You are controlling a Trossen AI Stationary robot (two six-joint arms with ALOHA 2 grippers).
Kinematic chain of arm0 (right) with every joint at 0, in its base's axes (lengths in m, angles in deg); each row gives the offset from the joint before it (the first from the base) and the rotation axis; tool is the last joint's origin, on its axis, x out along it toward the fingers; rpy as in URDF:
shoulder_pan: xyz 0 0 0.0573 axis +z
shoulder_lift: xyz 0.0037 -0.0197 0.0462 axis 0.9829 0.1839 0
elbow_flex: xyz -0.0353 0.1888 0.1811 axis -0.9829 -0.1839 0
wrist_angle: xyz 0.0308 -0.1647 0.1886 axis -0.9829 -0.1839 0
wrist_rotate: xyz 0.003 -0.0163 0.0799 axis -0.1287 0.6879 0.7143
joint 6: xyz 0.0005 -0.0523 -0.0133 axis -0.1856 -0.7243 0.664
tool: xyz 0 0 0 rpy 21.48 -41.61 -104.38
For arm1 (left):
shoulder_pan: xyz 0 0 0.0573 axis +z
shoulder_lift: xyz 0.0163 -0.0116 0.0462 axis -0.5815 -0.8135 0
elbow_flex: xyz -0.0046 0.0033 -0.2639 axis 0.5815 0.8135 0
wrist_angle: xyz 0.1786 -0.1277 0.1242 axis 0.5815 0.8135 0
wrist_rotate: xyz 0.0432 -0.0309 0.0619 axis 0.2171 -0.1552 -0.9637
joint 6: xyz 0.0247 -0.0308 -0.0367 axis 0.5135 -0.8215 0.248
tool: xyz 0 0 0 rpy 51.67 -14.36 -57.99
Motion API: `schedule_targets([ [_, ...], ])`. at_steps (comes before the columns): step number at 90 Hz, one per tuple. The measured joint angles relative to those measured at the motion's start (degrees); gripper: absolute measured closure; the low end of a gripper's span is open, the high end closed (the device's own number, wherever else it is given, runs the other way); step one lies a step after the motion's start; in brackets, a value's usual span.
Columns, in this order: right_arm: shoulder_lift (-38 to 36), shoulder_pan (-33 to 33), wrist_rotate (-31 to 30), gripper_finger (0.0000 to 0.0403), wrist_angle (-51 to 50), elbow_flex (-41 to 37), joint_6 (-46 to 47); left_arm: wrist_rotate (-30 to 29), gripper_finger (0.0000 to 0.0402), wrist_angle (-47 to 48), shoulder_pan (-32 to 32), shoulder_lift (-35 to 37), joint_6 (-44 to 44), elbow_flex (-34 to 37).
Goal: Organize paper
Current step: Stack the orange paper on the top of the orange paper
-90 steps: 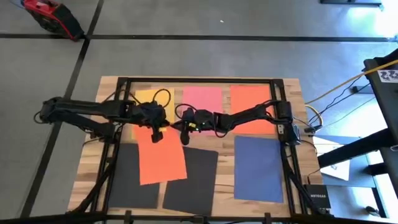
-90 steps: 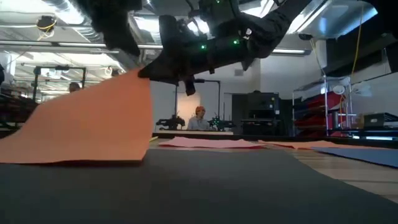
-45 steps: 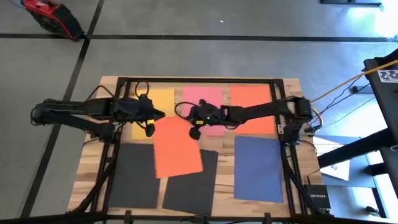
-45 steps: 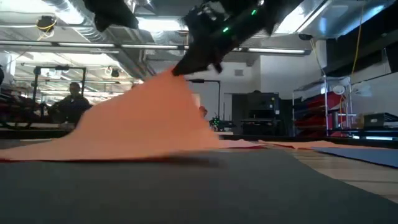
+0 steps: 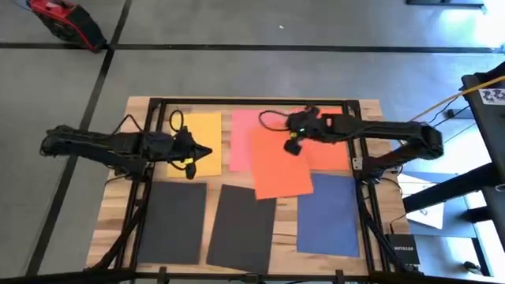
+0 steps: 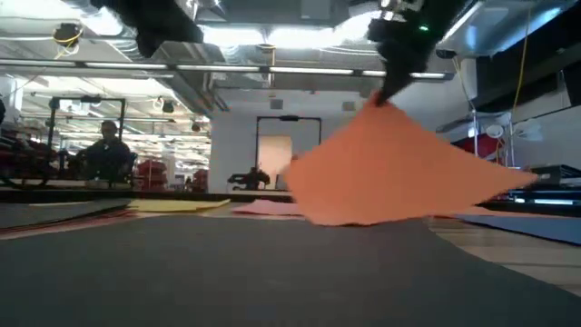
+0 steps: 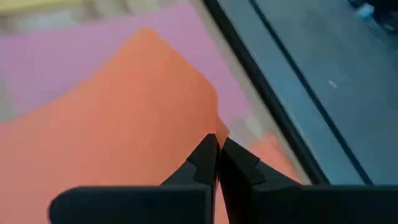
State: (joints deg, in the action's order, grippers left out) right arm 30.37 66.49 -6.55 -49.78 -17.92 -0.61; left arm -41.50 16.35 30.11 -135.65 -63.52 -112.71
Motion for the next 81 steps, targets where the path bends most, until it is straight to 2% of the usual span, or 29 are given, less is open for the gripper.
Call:
schedule_targets([
  [16, -8.03, -7.82, -0.92, 0.0403, 0.02, -7.59, -3.91, -2.61, 0.0401, -3.95, -1.37, 0.0, -1.6, 2.54],
  [32, -13.03, -16.06, 0.05, 0.0403, 0.51, -11.42, -9.12, -3.57, 0.0401, -11.25, -3.47, -0.01, -1.43, 4.84],
  [50, -16.07, -23.41, 4.1, 0.0403, 0.75, -12.86, -13.89, -5.14, 0.0401, -14.29, -4.16, -0.07, -0.41, 6.53],
  [64, -17.46, -27.6, 4.55, 0.0403, 1.1, -12.88, -18.07, -8.39, 0.0401, -14.45, -4.14, -0.07, -0.11, 6.55],
  [81, -18.17, -32.45, 5.75, 0.0403, 1.45, -12.88, -23.2, -9.36, 0.0401, -14.17, -4.14, -0.5, 0.35, 6.55],
])
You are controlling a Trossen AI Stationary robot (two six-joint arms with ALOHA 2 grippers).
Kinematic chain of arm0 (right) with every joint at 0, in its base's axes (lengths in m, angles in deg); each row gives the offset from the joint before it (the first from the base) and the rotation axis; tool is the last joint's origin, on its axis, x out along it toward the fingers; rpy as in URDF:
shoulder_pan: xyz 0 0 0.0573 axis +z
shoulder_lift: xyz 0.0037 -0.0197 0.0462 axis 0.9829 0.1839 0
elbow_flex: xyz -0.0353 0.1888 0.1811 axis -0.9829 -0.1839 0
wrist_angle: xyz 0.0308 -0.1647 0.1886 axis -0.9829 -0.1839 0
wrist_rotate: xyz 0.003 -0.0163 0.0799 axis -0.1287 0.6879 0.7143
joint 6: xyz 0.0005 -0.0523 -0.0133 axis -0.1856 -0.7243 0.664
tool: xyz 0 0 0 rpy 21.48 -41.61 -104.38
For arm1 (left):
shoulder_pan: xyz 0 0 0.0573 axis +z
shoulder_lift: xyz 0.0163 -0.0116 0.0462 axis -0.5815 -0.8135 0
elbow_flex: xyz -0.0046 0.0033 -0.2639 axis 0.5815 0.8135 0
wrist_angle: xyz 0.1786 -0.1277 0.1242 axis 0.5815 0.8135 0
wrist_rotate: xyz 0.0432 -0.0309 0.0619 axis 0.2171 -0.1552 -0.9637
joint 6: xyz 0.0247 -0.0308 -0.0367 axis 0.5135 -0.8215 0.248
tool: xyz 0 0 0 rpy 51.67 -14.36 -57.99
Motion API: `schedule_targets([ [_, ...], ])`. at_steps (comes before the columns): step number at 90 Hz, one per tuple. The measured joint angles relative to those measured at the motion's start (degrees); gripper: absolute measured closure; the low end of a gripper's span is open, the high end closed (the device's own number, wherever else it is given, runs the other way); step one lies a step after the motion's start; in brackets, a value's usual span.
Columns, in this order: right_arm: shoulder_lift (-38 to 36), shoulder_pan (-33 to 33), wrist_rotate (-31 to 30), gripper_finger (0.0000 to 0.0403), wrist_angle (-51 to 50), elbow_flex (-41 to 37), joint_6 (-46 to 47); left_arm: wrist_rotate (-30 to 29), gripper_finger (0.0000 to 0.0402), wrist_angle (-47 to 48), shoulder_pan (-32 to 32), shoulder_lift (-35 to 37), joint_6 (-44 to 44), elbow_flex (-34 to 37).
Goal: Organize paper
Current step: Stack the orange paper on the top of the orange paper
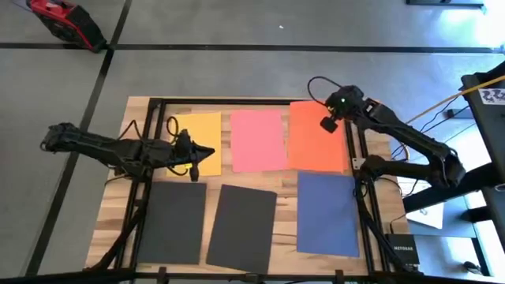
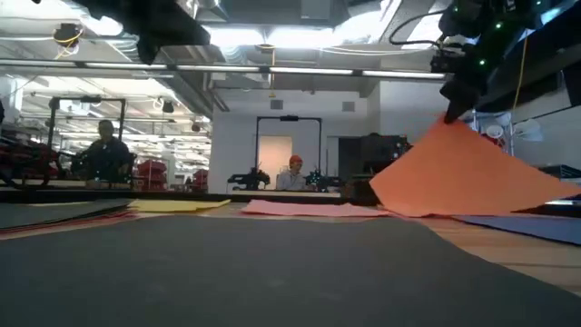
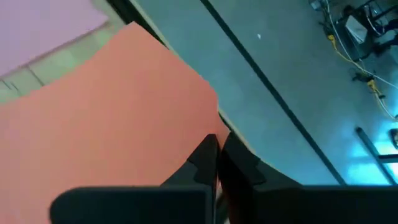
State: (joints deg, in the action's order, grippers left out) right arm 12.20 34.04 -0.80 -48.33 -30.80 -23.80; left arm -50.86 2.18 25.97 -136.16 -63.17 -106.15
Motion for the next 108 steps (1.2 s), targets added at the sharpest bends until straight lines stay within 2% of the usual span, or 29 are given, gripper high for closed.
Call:
schedule_targets([
  [35, 0.04, -6.6, 8.01, 0.0403, 1.29, 0.0, -5.96, -0.28, 0.0401, -0.11, 0.02, -2.41, -0.68, 0.0],
  [61, 0.26, -6.84, 10.13, 0.0403, 0.6, 0.0, -6.28, -0.8, 0.0401, -0.12, 0.02, -3.06, -1.53, 0.0],
  [78, 1.33, -6.82, 14.23, 0.0403, -2.34, 0.0, -5.55, -0.79, 0.0401, -0.11, 0.02, -3.06, -1.6, -0.02],
  [93, 1.64, -6.9, 13.98, 0.0403, -2.02, 0.0, -5.32, -0.79, 0.0401, -0.1, 0.02, -3.06, -1.6, -0.02],
  [108, 1.64, -6.91, 10.25, 0.0403, -1.51, 0.0, -4.08, -0.79, 0.0401, -0.09, 0.02, -3.04, -1.59, -0.04],
])
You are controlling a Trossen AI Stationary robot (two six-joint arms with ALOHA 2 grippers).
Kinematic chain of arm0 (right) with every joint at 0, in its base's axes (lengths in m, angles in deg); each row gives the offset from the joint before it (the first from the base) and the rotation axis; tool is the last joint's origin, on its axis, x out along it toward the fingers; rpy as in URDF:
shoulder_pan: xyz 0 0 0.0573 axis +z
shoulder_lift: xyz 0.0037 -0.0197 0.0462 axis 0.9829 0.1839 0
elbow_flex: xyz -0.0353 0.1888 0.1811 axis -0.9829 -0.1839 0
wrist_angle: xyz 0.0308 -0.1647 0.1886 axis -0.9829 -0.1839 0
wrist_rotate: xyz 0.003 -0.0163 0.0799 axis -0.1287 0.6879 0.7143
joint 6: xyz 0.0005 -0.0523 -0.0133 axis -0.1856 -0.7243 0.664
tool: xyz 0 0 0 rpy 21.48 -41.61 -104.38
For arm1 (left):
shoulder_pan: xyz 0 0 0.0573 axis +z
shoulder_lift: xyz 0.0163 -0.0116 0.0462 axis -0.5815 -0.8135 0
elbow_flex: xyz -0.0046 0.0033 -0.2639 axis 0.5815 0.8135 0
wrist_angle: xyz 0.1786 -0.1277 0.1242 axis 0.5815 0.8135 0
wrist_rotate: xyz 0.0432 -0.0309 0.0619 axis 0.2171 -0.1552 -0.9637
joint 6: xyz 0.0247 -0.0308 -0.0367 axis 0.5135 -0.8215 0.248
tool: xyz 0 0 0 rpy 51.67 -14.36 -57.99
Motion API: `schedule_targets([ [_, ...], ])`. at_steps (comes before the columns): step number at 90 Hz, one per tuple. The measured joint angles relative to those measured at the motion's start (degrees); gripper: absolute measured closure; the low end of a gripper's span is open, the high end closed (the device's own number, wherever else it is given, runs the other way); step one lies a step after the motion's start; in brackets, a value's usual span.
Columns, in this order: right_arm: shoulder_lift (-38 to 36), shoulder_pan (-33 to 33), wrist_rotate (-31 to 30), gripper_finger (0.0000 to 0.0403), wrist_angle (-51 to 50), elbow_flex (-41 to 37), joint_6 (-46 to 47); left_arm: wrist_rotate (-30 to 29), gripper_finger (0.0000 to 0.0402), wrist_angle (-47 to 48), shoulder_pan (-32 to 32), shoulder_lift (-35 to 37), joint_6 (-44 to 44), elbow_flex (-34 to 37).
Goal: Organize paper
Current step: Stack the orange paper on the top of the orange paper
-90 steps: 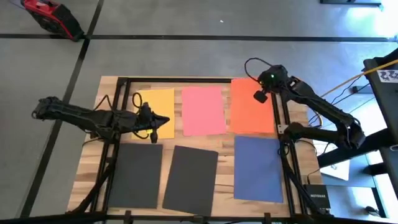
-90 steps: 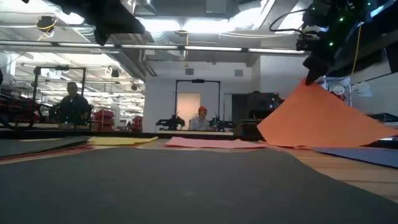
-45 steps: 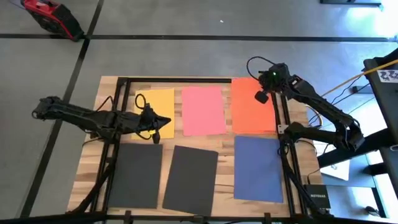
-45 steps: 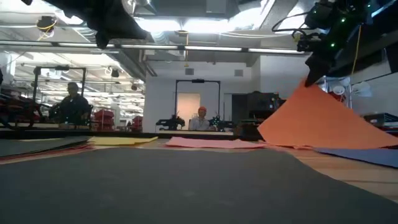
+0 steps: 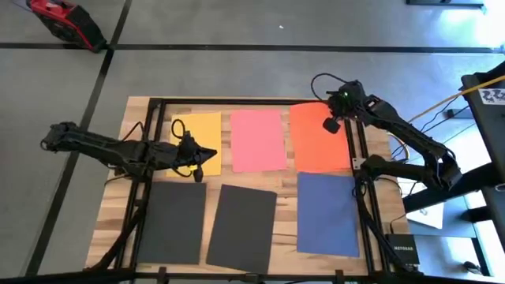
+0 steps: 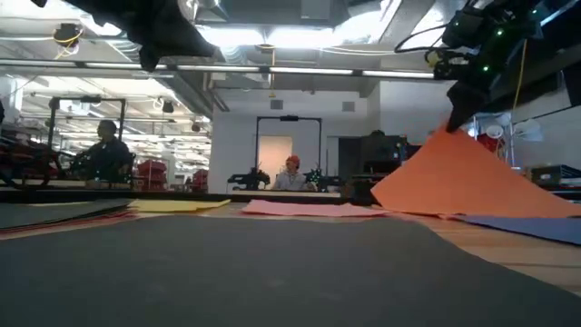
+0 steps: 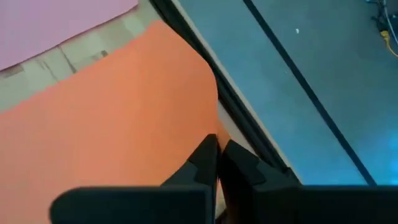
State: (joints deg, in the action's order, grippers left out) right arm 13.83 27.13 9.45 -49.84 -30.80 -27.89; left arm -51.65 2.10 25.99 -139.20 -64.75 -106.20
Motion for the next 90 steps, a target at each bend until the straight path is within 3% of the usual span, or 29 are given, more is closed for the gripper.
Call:
schedule_targets([
  [16, 0.0, 0.0, -2.0, 0.0387, 0.0, 0.0, 0.83, 0.0, 0.0401, 0.0, 0.0, 0.0, -0.01, -0.02],
  [57, 0.0, 0.0, -2.07, 0.0261, 0.0, 0.0, 2.22, 0.04, 0.0401, 0.07, 0.0, 0.0, -0.18, -0.02],
  [75, 0.0, 0.11, -1.74, 0.0256, -0.82, 0.0, 2.67, 0.07, 0.0401, 0.52, -0.02, 0.0, -0.18, -0.02],
  [90, 0.01, 0.11, 4.83, 0.0285, -2.86, 0.01, 6.98, 0.09, 0.0401, 2.82, 0.0, 0.0, -0.41, -0.02],
])
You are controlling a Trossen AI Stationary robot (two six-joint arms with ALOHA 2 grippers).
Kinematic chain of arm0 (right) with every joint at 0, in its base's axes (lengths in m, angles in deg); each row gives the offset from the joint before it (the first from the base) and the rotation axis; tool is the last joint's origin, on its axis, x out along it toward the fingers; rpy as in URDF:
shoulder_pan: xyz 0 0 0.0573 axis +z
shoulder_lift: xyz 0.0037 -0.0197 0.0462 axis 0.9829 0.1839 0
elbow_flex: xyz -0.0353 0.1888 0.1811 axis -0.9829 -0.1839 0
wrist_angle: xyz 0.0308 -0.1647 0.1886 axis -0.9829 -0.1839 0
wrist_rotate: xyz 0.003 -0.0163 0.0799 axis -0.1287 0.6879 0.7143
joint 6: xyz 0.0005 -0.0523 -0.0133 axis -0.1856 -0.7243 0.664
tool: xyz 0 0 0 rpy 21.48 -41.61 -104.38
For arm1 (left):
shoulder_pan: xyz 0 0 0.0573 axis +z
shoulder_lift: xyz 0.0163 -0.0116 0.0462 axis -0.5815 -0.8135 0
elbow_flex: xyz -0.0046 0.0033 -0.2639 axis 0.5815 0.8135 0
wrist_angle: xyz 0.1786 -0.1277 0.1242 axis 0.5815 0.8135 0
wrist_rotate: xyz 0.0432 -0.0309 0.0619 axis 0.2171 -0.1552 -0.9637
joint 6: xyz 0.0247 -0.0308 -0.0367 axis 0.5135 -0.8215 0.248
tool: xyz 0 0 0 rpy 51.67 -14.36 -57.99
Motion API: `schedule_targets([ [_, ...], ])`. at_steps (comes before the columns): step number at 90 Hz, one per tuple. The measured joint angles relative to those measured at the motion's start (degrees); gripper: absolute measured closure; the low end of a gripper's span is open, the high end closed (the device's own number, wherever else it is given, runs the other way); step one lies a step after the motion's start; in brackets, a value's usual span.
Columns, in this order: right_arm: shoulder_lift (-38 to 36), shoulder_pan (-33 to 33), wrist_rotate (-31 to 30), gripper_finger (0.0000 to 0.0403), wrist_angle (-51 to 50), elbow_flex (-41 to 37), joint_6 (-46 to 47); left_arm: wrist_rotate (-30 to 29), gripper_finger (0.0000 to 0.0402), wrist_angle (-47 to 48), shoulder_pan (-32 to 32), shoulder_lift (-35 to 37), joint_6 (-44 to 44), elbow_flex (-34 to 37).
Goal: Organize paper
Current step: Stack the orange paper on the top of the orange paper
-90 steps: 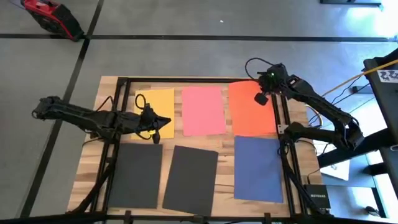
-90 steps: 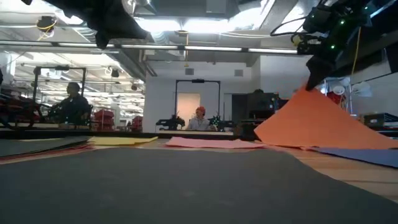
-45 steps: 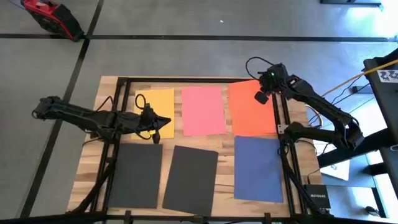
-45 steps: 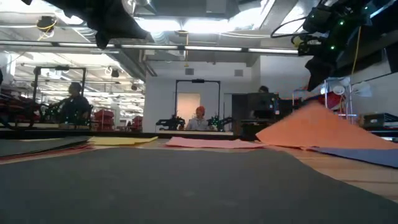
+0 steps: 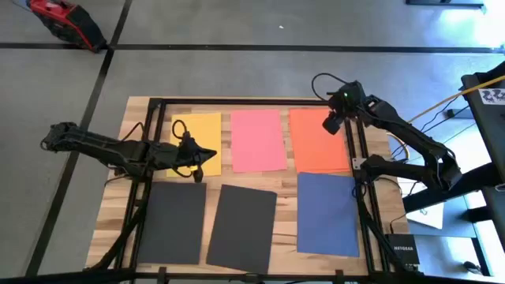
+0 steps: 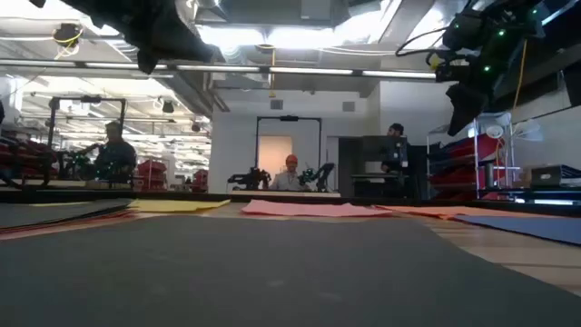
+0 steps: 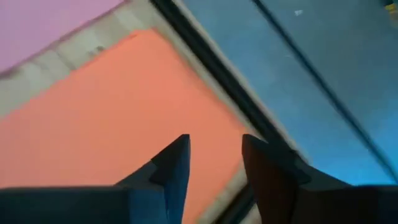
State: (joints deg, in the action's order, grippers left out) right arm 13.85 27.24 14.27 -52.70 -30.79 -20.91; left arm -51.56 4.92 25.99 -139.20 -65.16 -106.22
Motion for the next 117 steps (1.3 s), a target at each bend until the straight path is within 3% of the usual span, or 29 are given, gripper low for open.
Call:
schedule_targets([
  [26, 0.01, 0.06, 7.64, 0.0396, -1.12, 0.01, 1.22, 0.02, 0.0401, 2.0, 0.0, 0.0, 1.62, 0.0],
  [51, 0.05, 0.8, 9.71, 0.04, -1.36, 0.01, -0.13, 4.64, 0.0401, 1.94, -0.02, 0.0, 4.49, 0.0],
  [117, 0.05, 19.04, 3.79, 0.0403, 1.38, 0.03, -0.06, 9.1, 0.0401, 6.07, -0.35, -0.02, 5.69, -0.02],
])
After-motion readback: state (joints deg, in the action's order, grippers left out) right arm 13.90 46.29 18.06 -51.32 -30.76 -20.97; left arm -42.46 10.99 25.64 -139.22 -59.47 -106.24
